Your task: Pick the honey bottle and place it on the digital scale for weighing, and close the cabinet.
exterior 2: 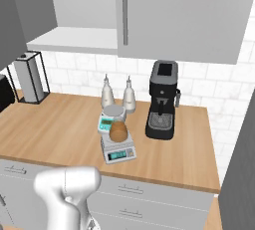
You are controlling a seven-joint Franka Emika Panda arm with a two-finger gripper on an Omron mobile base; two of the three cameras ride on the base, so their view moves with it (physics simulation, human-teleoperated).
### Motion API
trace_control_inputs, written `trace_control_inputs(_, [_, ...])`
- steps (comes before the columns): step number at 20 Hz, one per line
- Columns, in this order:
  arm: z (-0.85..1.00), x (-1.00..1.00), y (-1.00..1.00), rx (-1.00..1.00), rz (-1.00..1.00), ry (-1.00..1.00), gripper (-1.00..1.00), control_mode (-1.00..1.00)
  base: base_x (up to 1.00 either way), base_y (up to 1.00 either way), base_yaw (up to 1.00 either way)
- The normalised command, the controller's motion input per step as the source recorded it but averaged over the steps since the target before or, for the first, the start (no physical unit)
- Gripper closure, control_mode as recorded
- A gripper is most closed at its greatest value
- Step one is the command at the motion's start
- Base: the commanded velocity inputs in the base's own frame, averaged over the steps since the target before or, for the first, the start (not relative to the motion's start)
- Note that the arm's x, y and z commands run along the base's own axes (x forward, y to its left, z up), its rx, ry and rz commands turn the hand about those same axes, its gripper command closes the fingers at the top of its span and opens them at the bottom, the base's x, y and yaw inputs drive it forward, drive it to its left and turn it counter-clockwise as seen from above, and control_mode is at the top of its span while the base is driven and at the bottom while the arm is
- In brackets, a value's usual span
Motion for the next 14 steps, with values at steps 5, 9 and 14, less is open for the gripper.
trace_control_inputs(5, [0.04, -0.91, 0.57, 0.00, 0.00, -0.11, -1.00, -1.00, 0.00, 0.00, 0.00])
trace_control_inputs(9, [-0.02, -0.19, 0.84, 0.00, 0.00, 0.00, -1.00, -1.00, 0.00, 0.00, 0.00])
trace_control_inputs(14, [0.05, 0.29, 0.91, 0.00, -0.02, 0.08, -1.00, -1.00, 0.00, 0.00, 0.00])
